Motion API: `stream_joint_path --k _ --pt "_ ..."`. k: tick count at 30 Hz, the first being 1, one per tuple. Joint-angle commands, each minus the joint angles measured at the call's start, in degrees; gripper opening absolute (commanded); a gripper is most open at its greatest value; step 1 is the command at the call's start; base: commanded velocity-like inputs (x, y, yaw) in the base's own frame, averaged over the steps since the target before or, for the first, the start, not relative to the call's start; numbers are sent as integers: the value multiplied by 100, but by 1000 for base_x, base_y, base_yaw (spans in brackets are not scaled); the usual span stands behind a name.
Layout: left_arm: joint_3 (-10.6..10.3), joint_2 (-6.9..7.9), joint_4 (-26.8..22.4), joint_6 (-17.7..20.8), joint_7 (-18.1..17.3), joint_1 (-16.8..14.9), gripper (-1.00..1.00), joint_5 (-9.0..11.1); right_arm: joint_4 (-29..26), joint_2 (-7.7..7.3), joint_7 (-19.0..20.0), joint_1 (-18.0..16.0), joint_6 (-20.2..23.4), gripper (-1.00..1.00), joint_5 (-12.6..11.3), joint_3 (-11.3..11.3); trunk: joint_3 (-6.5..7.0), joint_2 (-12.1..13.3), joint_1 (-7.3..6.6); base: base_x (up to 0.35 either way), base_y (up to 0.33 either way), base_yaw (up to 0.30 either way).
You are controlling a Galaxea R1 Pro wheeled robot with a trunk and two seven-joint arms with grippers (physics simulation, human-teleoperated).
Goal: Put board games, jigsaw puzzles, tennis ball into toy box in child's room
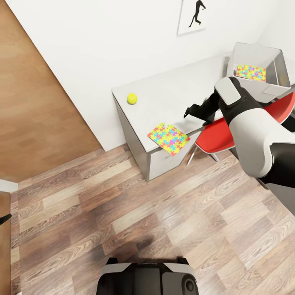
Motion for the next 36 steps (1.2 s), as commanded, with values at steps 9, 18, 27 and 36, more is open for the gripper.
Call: stream_joint_path --k 9,18,27,36 --pt "1 2 -1 61 -24 -3 100 -7 -5 -26 -58 17 12 100 -45 -11 73 -8 4 0 0 96" --pt "1 2 -1 61 -24 -3 100 -7 -5 -22 -59 41 12 100 -37 -16 155 -8 4 0 0 85" --pt "-6 1 -1 61 -24 -3 100 -7 -5 -29 -59 51 12 100 -36 -17 237 -8 4 0 0 76" --pt "-22 -6 -1 61 -24 -3 100 -7 -5 -23 -59 66 12 100 -29 -25 321 -8 4 0 0 53"
